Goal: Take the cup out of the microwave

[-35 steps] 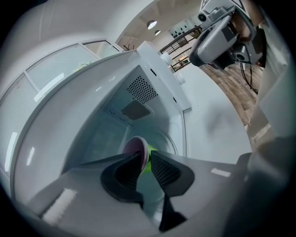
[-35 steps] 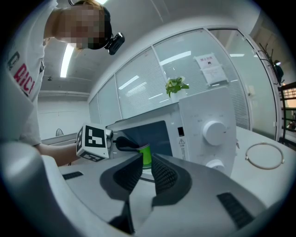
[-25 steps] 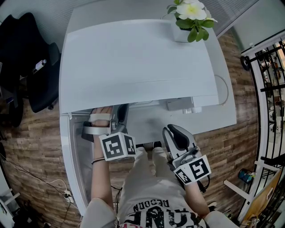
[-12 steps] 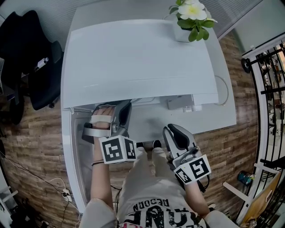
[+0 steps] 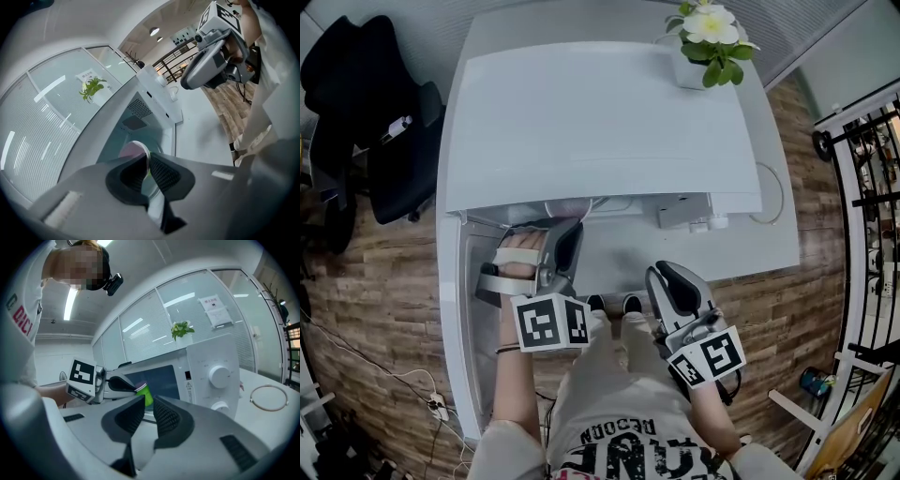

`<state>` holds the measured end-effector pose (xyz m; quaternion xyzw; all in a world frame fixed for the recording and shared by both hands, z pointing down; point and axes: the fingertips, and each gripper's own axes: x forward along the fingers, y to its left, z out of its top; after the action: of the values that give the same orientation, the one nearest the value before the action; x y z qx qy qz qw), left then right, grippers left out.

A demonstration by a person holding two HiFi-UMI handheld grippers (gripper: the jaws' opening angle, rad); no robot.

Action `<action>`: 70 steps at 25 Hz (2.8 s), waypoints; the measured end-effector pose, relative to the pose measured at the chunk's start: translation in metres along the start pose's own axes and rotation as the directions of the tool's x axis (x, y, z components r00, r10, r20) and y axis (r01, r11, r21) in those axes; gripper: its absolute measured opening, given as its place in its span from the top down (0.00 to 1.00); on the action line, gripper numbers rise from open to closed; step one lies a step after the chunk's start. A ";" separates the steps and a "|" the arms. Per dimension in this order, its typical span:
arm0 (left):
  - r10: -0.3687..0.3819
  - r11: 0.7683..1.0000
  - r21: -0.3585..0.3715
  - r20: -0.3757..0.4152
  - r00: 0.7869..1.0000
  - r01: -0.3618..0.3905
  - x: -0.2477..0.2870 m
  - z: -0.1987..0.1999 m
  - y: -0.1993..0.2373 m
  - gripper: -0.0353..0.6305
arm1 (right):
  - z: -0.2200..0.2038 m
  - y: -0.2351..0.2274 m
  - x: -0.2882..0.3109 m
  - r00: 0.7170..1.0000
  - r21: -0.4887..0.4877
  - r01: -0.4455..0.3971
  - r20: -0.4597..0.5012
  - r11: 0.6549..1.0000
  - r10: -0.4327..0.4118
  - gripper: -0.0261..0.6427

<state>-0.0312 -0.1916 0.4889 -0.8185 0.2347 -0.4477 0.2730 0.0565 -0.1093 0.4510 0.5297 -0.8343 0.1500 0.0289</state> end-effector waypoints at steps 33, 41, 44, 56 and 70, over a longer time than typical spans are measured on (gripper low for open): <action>-0.001 1.000 0.015 0.034 0.999 0.001 -0.087 0.039 -0.025 0.89 | 0.035 0.024 -0.028 0.995 -0.036 -0.087 0.041 0.996 0.088 0.86; 0.017 1.000 0.023 0.022 1.000 -0.018 -0.111 0.064 -0.038 0.89 | 0.047 0.023 -0.050 0.988 -0.044 -0.138 0.061 0.989 0.141 0.86; 0.012 1.000 0.026 0.018 1.000 -0.013 -0.120 0.074 -0.044 0.89 | 0.051 0.024 -0.058 0.983 -0.052 -0.167 0.065 0.985 0.170 0.86; 0.028 1.000 -0.005 -0.022 0.999 -0.028 -0.157 0.112 -0.075 0.89 | 0.064 0.024 -0.104 0.964 -0.056 -0.248 0.084 0.967 0.253 0.86; 0.047 0.998 -0.047 -0.054 0.997 -0.050 -0.182 0.134 -0.103 0.89 | 0.064 0.016 -0.138 0.955 -0.067 -0.274 0.099 0.959 0.279 0.86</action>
<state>0.0091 0.0310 0.3865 -0.8067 0.2724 -0.4567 0.2578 0.1099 -0.0007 0.3580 0.4141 -0.9042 0.1021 -0.0234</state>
